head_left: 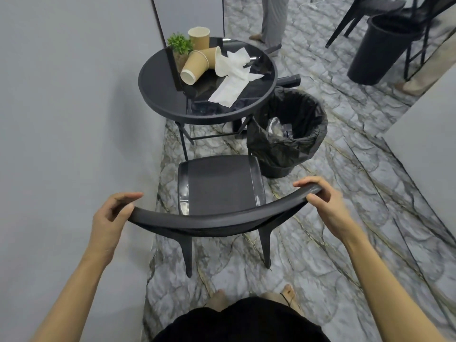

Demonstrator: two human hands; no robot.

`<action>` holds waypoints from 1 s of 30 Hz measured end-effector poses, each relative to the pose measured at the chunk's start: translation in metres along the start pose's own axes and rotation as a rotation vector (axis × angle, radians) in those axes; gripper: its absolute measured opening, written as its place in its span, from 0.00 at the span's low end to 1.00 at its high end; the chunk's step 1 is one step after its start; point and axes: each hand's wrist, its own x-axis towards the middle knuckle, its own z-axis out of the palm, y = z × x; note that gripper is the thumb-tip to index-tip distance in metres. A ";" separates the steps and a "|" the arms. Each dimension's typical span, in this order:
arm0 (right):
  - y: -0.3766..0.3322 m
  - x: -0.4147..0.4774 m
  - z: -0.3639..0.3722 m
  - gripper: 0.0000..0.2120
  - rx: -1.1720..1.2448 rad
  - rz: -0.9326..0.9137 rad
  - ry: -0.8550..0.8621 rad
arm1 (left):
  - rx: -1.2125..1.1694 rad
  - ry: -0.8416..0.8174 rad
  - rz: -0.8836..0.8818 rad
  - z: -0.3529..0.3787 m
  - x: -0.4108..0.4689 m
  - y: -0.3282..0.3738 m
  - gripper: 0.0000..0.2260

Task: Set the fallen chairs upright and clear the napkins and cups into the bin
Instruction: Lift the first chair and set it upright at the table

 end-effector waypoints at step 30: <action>0.072 0.162 -0.323 0.32 -0.702 0.628 -0.260 | 1.083 -1.132 -0.038 0.563 0.205 0.046 0.31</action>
